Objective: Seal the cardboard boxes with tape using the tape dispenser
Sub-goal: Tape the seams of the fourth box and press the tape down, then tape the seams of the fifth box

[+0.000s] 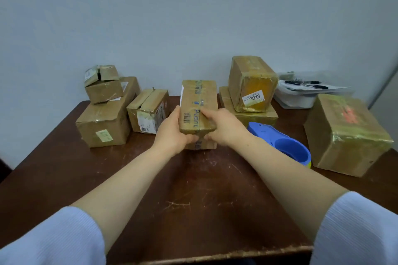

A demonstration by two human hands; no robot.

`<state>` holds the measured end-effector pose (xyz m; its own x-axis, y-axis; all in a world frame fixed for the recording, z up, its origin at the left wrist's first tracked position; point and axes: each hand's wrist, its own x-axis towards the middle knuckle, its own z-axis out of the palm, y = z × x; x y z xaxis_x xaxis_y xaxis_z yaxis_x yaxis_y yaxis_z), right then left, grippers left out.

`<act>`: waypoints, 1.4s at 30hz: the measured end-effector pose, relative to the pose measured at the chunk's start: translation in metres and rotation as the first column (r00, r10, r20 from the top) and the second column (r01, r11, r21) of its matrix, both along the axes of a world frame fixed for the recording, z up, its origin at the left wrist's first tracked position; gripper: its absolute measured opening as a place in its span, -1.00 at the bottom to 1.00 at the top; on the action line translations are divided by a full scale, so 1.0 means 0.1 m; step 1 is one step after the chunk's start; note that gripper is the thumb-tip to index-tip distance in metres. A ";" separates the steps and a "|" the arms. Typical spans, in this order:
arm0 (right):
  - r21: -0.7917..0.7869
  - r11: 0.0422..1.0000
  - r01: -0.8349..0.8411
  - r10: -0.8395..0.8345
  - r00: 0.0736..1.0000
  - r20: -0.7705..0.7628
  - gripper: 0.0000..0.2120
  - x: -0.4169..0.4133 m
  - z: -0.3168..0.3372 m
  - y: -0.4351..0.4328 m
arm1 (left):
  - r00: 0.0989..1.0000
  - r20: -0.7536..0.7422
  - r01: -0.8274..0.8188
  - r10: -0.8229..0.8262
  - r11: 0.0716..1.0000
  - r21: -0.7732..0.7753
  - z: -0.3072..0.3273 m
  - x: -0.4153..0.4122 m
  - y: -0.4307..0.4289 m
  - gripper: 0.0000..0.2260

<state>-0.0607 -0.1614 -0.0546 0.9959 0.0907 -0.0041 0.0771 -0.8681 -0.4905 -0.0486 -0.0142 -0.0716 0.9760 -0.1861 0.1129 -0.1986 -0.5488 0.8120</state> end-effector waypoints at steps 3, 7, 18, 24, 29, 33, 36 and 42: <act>-0.120 0.993 -0.018 0.017 1.000 -0.013 -0.31 0.29 0.00 -0.04 | 1.000 0.019 -0.026 0.025 1.000 0.017 -0.07 0.33 -0.12 -0.42; -0.240 0.971 0.003 -0.013 0.999 -0.042 -0.29 0.64 -0.07 -0.11 | 1.000 0.011 -0.029 0.028 0.999 0.028 -0.18 0.67 -0.24 -0.45; -0.515 0.854 0.070 0.003 0.990 0.139 -0.30 0.85 -0.15 -0.01 | 0.993 0.114 -0.051 0.030 0.980 0.191 -0.18 0.83 -0.28 -0.38; -0.374 0.927 -0.023 0.135 0.952 0.276 -0.39 0.88 -0.03 0.45 | 0.870 0.469 -0.382 0.150 0.806 0.452 -0.01 0.92 0.29 -0.42; -0.206 0.970 -0.127 0.170 0.963 0.207 -0.48 0.84 -0.03 0.70 | 0.934 0.254 -0.356 0.252 0.603 0.714 -0.12 1.01 0.57 -0.17; -0.135 0.981 -0.139 0.160 0.974 0.158 -0.45 0.76 -0.04 0.71 | 0.940 0.262 -0.341 0.218 0.589 0.733 -0.17 1.00 0.65 -0.27; 0.020 0.994 -0.109 0.106 0.987 0.121 -0.46 0.63 -0.01 0.68 | 0.949 0.239 -0.314 0.206 0.690 0.652 -0.09 0.83 0.64 -0.34; 0.392 0.919 0.031 -0.017 0.999 -0.038 -0.66 0.27 -0.04 0.73 | 0.951 0.280 -0.270 0.131 0.792 0.548 -0.14 0.06 0.58 -0.21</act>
<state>-0.0341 -0.0884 -0.0584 0.9977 0.0681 -0.0064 0.0363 -0.6066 -0.7942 -0.0427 0.0436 -0.0860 0.9616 -0.0868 0.2603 -0.1623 -0.9449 0.2843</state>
